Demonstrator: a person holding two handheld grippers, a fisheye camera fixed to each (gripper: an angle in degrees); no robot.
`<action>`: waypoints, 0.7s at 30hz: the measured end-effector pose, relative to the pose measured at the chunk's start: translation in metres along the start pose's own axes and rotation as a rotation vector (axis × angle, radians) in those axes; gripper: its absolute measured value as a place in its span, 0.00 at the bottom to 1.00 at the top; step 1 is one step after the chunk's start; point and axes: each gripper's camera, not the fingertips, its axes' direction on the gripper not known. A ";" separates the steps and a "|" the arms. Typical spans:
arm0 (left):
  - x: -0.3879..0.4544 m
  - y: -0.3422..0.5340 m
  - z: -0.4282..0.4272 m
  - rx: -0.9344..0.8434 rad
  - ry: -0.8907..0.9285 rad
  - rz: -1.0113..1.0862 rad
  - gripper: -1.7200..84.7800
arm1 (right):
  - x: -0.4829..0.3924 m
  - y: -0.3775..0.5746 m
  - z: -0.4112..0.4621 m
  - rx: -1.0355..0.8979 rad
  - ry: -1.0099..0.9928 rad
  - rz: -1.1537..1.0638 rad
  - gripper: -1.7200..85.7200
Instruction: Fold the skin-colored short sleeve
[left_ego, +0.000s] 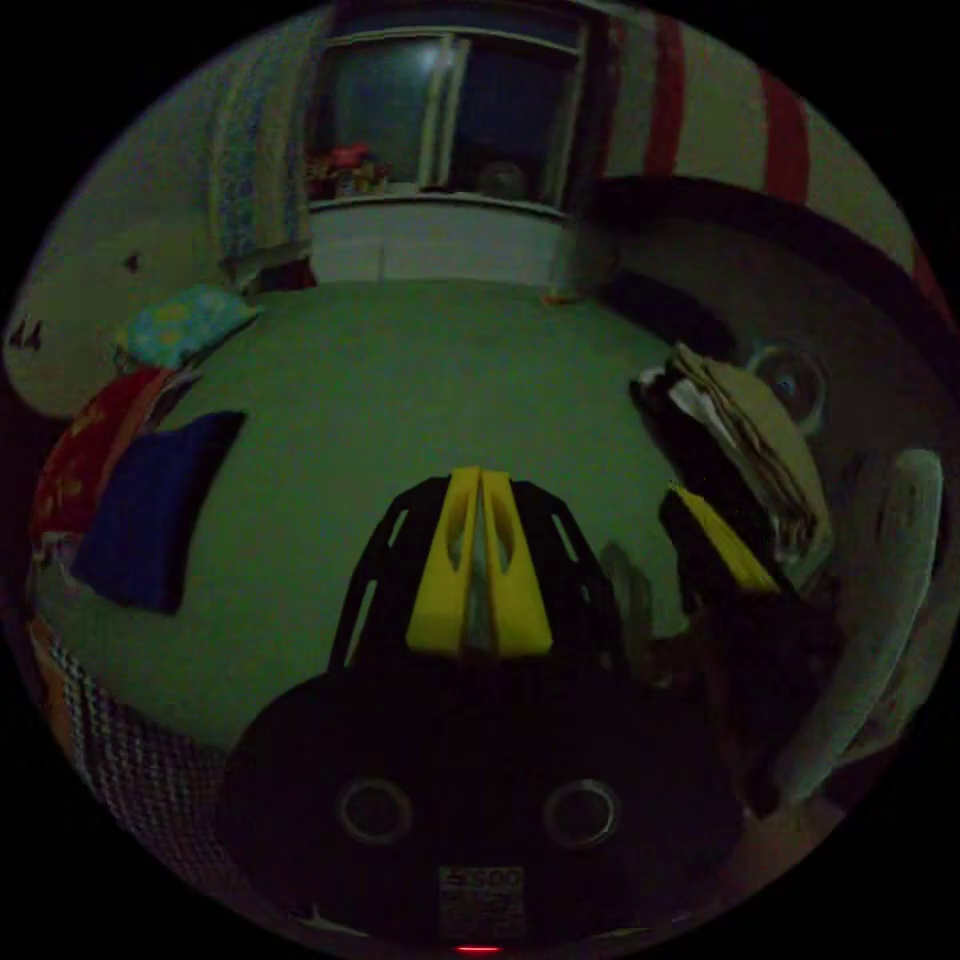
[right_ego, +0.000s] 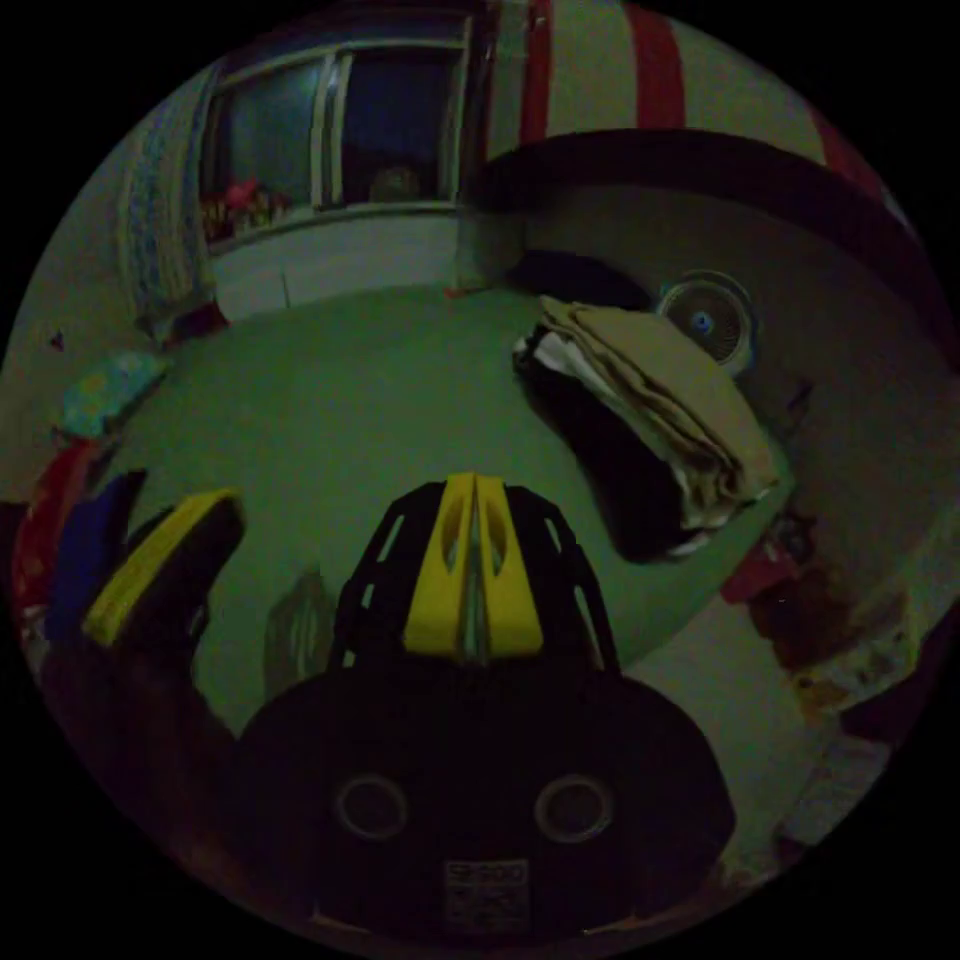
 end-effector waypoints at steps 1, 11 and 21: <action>0.012 -0.001 0.000 -0.008 -0.015 0.015 0.01 | 0.013 0.000 -0.005 0.073 0.015 -0.009 0.01; 0.149 -0.021 0.034 -0.132 -0.010 0.020 0.01 | 0.128 -0.026 0.011 -0.129 -0.082 0.064 0.01; 0.246 -0.029 0.070 -0.266 0.048 0.020 0.01 | 0.201 -0.043 0.004 -0.171 -0.099 0.043 0.01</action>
